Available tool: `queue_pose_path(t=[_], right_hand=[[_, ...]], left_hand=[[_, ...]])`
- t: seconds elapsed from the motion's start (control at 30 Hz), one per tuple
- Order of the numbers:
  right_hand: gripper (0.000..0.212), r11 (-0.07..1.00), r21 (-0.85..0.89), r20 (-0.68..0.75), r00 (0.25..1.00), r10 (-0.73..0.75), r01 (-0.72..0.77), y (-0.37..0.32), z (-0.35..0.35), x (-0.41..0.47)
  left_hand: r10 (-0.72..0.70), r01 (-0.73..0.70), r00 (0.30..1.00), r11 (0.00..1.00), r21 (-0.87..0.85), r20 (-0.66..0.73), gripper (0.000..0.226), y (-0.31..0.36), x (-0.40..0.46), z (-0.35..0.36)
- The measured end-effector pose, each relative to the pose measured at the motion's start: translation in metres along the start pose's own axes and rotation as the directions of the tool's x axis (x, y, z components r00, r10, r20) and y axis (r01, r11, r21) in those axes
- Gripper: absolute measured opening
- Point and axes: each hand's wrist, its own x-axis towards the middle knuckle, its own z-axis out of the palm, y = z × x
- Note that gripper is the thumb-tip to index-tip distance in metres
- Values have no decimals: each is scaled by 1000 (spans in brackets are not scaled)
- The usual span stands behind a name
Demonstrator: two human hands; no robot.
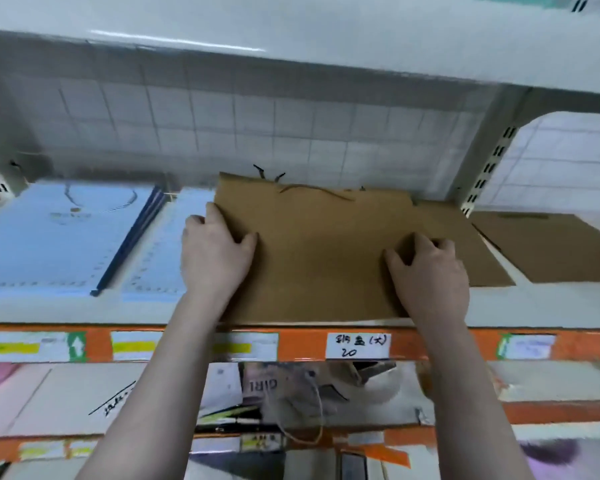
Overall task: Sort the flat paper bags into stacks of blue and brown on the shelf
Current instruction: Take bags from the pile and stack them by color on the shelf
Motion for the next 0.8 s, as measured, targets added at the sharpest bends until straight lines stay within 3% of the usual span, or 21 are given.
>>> queue_pose_path(t=[0.8], right_hand=[[32,996,49,84,994,73,-77,126,-2,58]], left_hand=[[63,-67,996,996,66,65,57,93,-27,95]])
